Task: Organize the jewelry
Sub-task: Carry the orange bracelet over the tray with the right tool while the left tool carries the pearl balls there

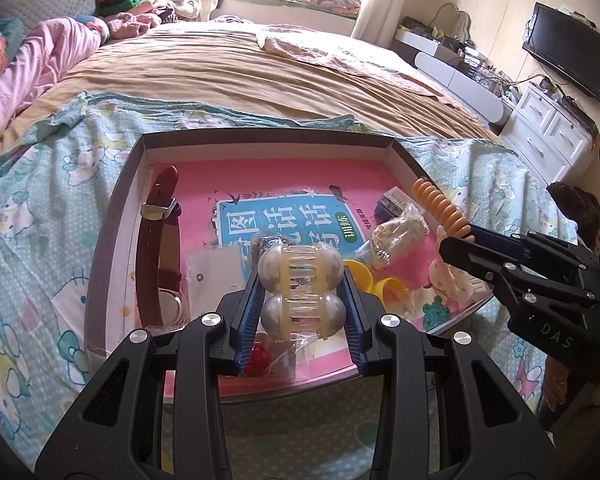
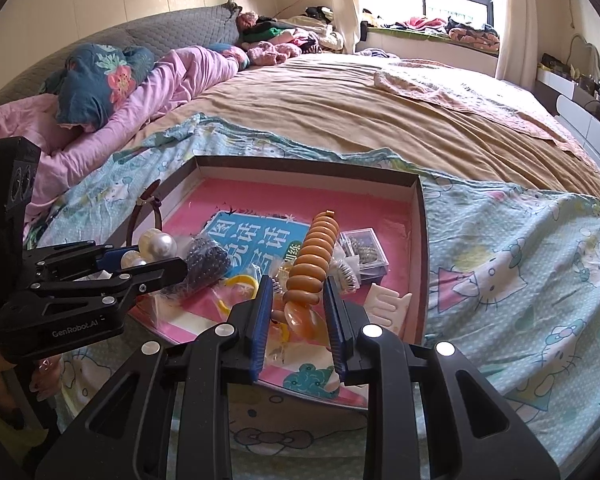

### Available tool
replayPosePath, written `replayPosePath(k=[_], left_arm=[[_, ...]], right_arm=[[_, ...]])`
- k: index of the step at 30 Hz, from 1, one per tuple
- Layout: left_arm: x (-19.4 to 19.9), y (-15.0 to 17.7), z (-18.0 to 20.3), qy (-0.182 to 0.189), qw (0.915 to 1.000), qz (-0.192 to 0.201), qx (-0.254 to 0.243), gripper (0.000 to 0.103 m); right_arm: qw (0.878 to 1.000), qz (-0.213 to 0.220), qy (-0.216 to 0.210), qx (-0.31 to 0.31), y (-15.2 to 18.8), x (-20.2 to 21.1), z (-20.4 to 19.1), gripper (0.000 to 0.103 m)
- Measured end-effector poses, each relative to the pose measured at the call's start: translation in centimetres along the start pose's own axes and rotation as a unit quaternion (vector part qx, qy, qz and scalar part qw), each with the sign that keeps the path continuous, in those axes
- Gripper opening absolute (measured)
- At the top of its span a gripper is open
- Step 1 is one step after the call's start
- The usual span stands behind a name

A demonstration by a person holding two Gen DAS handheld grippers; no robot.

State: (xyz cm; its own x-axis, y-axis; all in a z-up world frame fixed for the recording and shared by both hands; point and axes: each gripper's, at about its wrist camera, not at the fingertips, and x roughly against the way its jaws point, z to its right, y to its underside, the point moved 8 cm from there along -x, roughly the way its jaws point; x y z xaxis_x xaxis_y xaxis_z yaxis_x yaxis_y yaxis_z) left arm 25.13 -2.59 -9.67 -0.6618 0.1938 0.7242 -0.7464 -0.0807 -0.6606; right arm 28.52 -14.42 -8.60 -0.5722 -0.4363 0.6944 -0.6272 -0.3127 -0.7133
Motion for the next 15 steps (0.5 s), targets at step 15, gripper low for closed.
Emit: replayPosePath(k=[15], left_arm=[[-0.5, 0.1, -0.2, 0.005, 1.0000, -0.002, 0.004, 0.029]], right_arm=[[1.000, -0.019, 0.007, -0.004, 0.5, -1.3, 0.1, 0.030]])
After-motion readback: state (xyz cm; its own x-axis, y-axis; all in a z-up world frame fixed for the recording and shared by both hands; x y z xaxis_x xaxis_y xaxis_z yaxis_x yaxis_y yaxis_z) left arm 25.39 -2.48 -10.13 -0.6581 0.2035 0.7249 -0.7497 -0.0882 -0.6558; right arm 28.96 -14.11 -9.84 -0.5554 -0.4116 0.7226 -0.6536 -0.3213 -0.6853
